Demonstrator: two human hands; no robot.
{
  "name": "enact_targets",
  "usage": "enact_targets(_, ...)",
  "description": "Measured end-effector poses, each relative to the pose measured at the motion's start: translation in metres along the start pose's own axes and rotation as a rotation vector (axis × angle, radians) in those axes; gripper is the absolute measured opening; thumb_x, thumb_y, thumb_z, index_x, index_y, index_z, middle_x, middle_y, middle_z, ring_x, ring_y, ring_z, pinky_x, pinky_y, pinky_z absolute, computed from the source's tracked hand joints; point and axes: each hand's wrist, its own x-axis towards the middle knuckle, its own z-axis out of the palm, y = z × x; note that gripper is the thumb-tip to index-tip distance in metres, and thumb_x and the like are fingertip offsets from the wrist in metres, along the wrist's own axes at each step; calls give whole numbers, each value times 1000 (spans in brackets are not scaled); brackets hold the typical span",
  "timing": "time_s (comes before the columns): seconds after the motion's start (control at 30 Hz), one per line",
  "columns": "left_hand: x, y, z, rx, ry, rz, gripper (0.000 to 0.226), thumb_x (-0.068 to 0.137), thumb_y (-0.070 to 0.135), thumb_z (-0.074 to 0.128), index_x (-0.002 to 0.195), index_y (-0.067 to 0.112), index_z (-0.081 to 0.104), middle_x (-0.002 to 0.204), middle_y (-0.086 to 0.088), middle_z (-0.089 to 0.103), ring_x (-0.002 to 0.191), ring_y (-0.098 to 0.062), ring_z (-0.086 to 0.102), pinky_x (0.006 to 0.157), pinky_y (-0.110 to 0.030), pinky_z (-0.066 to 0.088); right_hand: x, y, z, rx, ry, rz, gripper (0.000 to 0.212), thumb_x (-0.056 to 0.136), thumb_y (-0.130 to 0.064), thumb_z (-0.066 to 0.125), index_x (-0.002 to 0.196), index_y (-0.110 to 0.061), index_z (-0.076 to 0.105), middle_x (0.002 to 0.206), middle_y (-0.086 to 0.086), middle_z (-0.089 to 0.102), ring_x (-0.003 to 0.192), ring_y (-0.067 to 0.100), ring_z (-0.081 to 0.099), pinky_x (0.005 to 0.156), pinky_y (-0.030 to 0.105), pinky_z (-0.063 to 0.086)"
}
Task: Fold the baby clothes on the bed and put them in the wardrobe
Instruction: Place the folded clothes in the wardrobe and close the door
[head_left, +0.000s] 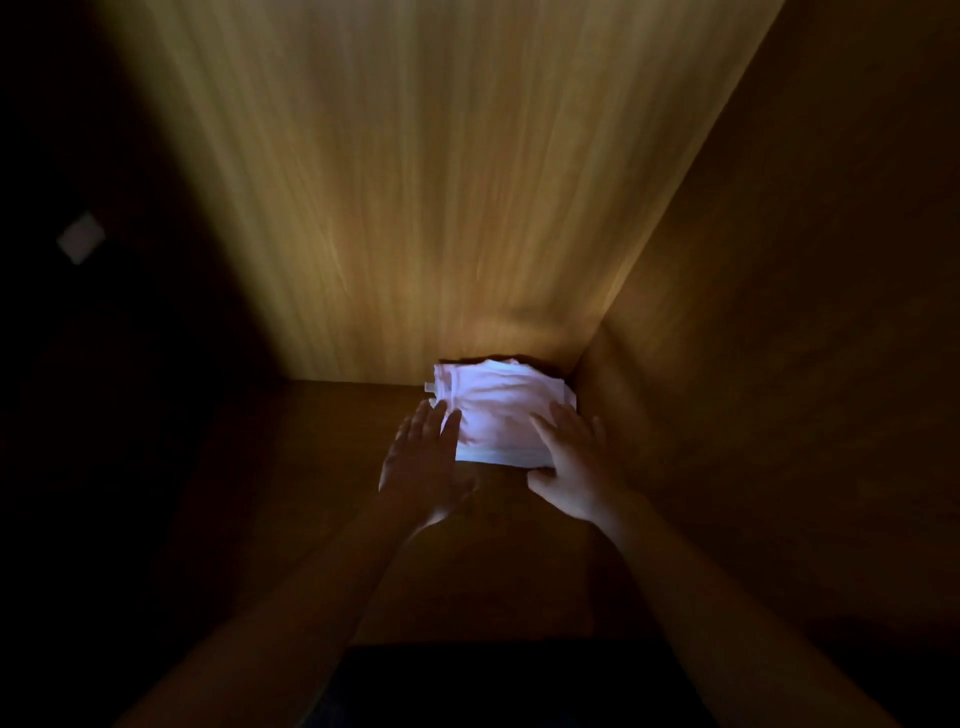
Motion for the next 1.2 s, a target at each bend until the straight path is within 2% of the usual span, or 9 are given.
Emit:
enact_targets(0.17,-80,28,-131,-44,2,-39,93,93,58,49,155,11,-1,164,-9,-2,151,-23,-7,122,-37,2,-65,-44,-127,0,46,-86,76,80,-45,60,147,-18,35,155,7,28,145,26,20,116,47,20)
enact_targets(0.27,-139,48,-211,-64,45,-74,93,92,59,50,156,14,0,164,-7,2,151,-22,-6,122,-36,3,-111,-73,-207,7,62,-139,70,75,-47,54,139,-21,40,146,4,37,139,25,30,110,46,29)
enact_targets(0.37,-202,63,-281,-70,89,-113,91,93,57,49,156,14,1,164,-6,1,151,-21,-7,122,-35,2,-162,-106,-284,5,109,-217,65,77,-38,63,137,-21,44,142,2,40,135,26,35,110,41,28)
enact_targets(0.5,-284,75,-359,-73,151,-150,87,95,53,50,156,14,2,164,-6,3,151,-20,-3,121,-34,3,-224,-148,-362,40,109,-289,67,86,-33,62,147,-21,36,154,7,30,147,28,16,117,43,12)
enact_targets(0.6,-341,73,-400,-134,200,-178,85,93,50,55,156,18,6,163,-4,11,151,-19,4,120,-34,11,-263,-179,-402,29,105,-341,68,90,-34,59,150,-20,30,159,8,20,149,27,10,119,44,6)
enact_targets(0.8,-469,40,-437,-118,312,-204,80,92,48,58,155,23,15,161,0,21,150,-18,11,119,-32,15,-341,-268,-431,78,113,-421,68,94,-36,54,153,-23,23,163,4,9,150,21,3,122,41,3)
enact_targets(0.9,-539,11,-445,-108,366,-251,76,93,47,56,155,24,17,161,2,21,150,-17,12,118,-31,16,-384,-327,-433,115,129,-492,67,93,-34,54,153,-27,24,162,-1,10,149,20,7,120,39,10)
enact_targets(1.1,-680,-50,-430,-38,391,-499,80,93,50,55,155,24,12,162,3,17,151,-17,7,120,-33,11,-448,-447,-412,109,124,-722,70,88,-35,62,151,-25,31,159,4,22,147,21,16,120,41,16)
enact_targets(1.2,-738,-75,-421,-65,422,-611,80,91,51,58,155,23,17,160,2,21,150,-18,11,119,-33,13,-468,-502,-397,58,95,-840,72,88,-38,63,151,-26,30,159,5,22,148,20,17,120,38,13)
